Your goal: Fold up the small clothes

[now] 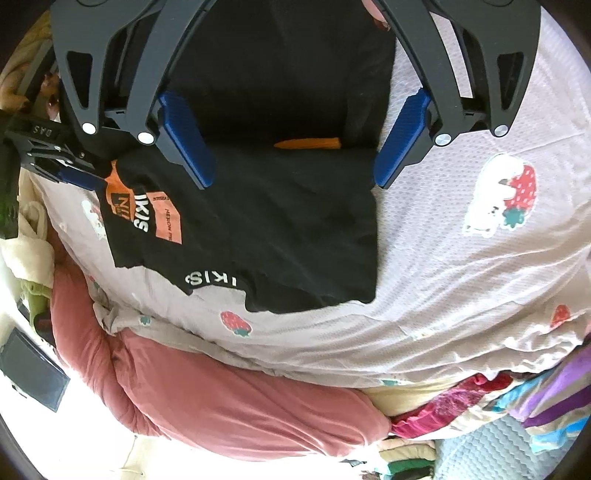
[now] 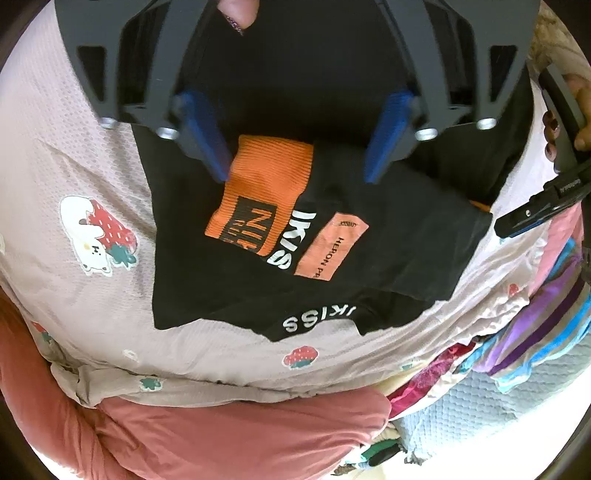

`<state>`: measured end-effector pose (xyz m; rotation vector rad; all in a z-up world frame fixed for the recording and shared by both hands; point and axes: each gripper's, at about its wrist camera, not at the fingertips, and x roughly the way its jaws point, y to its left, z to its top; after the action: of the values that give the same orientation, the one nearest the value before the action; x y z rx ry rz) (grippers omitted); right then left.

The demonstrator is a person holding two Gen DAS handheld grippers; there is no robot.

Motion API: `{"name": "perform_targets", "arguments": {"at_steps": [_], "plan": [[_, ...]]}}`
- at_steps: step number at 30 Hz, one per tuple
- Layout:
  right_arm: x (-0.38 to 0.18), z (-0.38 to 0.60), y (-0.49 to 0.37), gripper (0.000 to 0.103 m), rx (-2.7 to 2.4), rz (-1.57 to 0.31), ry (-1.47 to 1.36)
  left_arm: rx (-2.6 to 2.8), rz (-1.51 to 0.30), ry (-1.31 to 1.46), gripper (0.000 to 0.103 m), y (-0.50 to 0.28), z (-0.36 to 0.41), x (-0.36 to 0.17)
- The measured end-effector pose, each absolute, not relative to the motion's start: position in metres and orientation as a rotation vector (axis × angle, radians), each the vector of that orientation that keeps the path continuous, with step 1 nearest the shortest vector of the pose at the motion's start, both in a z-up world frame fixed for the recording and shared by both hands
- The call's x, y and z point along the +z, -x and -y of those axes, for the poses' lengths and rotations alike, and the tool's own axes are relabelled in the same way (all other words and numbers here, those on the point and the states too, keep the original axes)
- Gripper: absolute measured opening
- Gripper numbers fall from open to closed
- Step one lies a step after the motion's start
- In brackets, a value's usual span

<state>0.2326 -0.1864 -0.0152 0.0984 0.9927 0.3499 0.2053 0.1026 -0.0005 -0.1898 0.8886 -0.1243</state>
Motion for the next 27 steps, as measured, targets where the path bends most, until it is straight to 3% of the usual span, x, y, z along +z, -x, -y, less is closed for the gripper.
{"name": "perform_targets", "arguments": {"at_steps": [5, 8, 27], "plan": [[-0.008, 0.193, -0.227, 0.08, 0.349, -0.975, -0.109, -0.1, -0.871, 0.193, 0.083, -0.198, -0.108, 0.01], [-0.004, 0.198, -0.223, 0.082, 0.347, -0.966, -0.114, -0.085, -0.865, 0.189, 0.094, -0.194, -0.109, 0.014], [0.013, 0.22, -0.192, 0.087, 0.366, -0.915, -0.127, -0.015, -0.803, 0.232, 0.093, -0.144, -0.131, 0.044]]}}
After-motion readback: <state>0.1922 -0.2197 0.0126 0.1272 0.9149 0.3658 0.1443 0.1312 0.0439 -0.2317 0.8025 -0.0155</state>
